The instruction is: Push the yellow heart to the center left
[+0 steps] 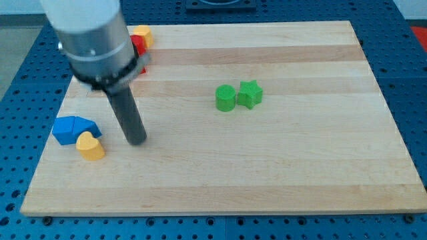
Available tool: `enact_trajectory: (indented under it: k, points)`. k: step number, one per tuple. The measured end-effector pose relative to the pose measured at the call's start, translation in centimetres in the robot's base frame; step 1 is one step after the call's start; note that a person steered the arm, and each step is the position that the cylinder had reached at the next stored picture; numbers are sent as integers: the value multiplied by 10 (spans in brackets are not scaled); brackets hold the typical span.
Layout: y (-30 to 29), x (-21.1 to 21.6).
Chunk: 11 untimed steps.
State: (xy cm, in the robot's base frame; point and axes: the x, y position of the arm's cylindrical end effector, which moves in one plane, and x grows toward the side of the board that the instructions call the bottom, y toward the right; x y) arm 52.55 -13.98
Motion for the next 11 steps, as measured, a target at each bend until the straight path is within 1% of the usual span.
enact_trajectory:
  k: [1, 2, 3, 4, 5, 6, 7, 8, 9, 11]
  points:
    - [-34, 64]
    - [-109, 68]
    - [-113, 44]
    - [-85, 19]
    - [-81, 2]
    - [-78, -7]
    - [-44, -7]
    - [-31, -15]
    - [-34, -39]
    - [-34, -121]
